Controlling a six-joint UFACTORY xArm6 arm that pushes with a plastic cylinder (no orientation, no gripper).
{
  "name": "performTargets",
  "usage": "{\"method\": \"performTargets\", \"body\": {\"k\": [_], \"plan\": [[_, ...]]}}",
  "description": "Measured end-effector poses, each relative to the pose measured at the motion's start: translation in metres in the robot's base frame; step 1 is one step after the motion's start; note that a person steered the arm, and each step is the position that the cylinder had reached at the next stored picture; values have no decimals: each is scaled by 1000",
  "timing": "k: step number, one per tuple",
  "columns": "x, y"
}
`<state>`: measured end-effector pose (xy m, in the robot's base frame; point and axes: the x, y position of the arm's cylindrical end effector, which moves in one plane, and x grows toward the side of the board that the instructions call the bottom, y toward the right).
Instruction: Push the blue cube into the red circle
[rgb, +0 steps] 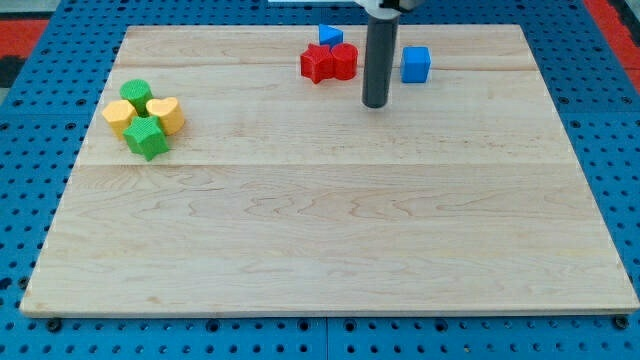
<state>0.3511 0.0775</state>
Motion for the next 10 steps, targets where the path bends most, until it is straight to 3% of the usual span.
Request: {"method": "performTargets", "body": {"k": [2,3,6,8,10], "plan": [[-12,90],[-32,96],[-82,54],[-27,37],[-39,39]]}}
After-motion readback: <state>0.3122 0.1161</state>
